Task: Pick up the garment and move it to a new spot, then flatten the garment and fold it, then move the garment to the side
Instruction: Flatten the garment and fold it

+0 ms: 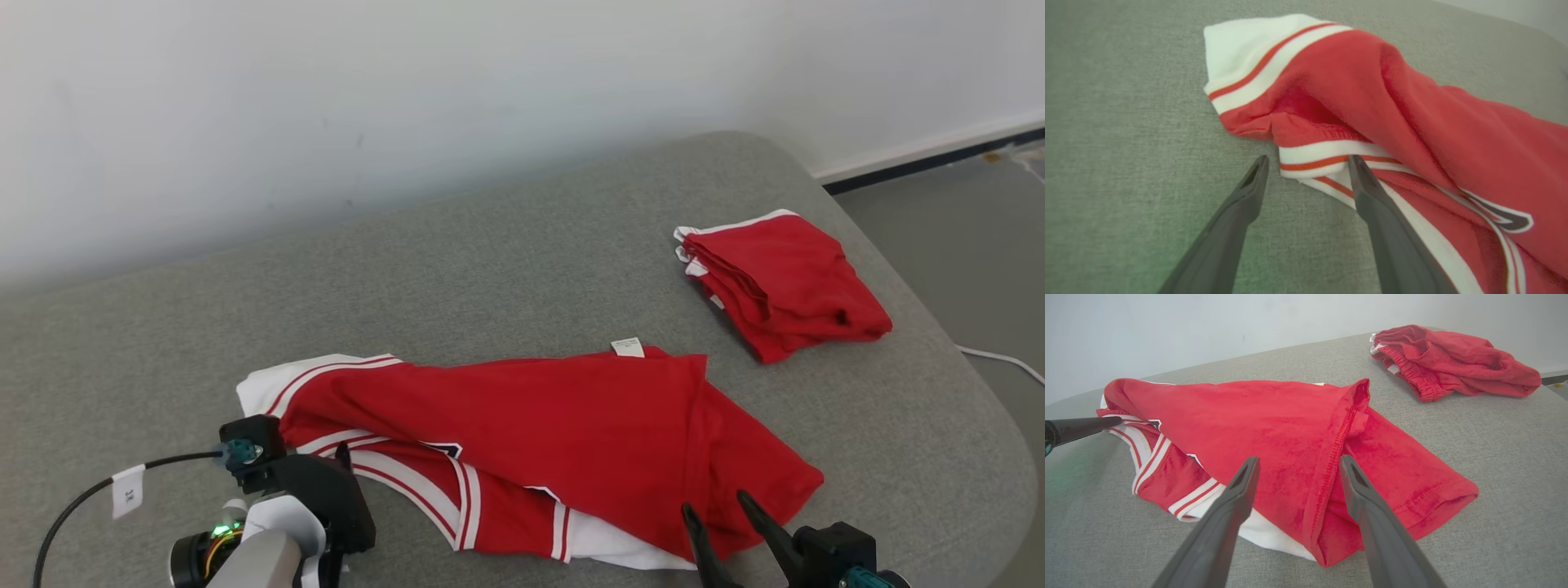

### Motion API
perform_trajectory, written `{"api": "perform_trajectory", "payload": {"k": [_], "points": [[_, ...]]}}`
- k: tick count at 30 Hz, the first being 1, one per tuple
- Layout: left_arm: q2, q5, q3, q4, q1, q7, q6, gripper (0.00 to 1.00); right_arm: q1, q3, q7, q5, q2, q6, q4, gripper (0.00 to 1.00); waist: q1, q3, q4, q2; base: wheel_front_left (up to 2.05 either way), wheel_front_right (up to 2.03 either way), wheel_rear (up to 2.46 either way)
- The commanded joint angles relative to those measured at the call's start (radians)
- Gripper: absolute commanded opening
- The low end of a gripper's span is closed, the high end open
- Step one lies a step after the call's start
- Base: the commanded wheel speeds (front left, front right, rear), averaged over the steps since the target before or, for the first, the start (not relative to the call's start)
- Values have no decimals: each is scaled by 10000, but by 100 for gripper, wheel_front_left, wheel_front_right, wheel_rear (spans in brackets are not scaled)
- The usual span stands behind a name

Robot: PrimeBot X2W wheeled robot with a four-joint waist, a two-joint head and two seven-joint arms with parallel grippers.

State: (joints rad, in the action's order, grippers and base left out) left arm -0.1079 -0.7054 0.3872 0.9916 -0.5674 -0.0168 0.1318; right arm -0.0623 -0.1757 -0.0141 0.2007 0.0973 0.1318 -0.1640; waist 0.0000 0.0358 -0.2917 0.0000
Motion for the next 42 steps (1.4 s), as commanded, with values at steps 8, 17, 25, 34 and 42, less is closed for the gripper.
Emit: {"api": "perform_trajectory", "payload": {"k": [8, 17, 25, 34, 42], "points": [[-129, -258, 43, 519, 134, 150, -548, 0, -27, 109, -126, -20, -78, -19, -14, 100, 0, 129, -13, 0, 0, 0, 0], [-407, -1839, -591, -2299, 2456, 756, -2250, 0, -386, 323, -86, -68, -122, -19, 45, 100, 0, -214, 967, 0, 0, 0, 0], [-1791, -2303, -726, -6792, 5448, 2756, -906, 0, -429, 372, 19, -108, -111, -19, 182, 100, 0, -263, 1362, 0, 0, 0, 0], [-2750, -2121, -599, -9315, 7068, 4210, 592, 7, -389, 437, 24, -47, -9, -19, 188, 100, 0, -322, 1347, 0, 0, 0, 0], [-2981, -2307, -874, -10737, 7401, 4554, 1189, 100, -391, 434, -14, -75, -56, -19, 148, 100, 0, -436, 1324, 0, 0, 0, 0]]}}
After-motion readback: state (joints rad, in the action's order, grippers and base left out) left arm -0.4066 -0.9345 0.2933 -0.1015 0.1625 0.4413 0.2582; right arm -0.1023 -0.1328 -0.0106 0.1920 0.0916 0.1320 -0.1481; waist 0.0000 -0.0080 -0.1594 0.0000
